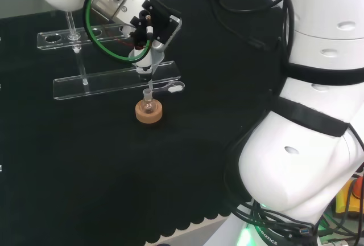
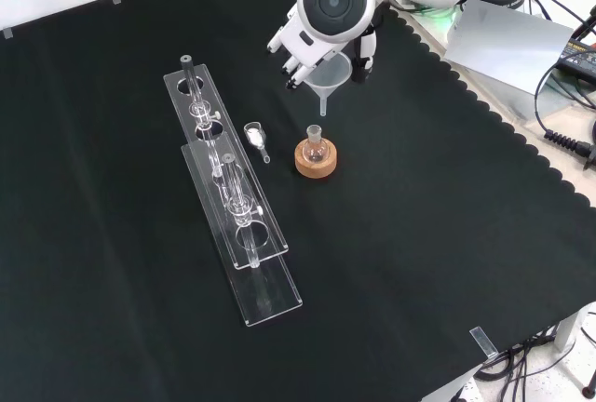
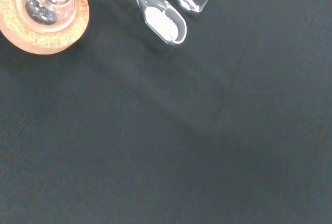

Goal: Place the funnel on the round-bottom flask.

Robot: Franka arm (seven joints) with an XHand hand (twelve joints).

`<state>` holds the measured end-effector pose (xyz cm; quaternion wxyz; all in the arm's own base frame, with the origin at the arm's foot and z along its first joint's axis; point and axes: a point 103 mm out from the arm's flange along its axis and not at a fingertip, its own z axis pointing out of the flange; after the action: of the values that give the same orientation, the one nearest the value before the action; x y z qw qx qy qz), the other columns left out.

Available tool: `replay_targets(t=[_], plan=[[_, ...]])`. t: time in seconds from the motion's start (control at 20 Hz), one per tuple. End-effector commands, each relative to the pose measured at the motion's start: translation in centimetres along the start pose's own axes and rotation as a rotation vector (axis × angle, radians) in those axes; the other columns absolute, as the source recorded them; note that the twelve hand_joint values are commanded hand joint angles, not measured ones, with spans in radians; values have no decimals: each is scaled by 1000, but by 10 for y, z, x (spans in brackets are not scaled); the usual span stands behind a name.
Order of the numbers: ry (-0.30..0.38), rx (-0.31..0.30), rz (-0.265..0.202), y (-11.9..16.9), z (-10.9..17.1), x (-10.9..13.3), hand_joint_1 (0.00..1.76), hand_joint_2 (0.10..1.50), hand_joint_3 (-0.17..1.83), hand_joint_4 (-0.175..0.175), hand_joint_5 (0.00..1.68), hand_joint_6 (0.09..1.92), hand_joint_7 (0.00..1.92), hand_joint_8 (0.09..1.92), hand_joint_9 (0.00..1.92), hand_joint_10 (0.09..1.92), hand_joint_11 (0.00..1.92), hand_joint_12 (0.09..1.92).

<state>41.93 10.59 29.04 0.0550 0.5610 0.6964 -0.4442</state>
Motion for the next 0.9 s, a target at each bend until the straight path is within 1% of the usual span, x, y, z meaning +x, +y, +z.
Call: replay_targets(t=[0.05,0.35,0.9], plan=[[-12,4,5,2,-2,4,712,694,463,-20,551,772,852,789,1243,600,629,1231],[-12,-5,6,7,-5,11,711,694,465,-20,551,773,852,788,1245,598,630,1229],[-12,-4,-2,16,-4,14,710,696,466,-20,554,775,852,788,1244,596,631,1229]])
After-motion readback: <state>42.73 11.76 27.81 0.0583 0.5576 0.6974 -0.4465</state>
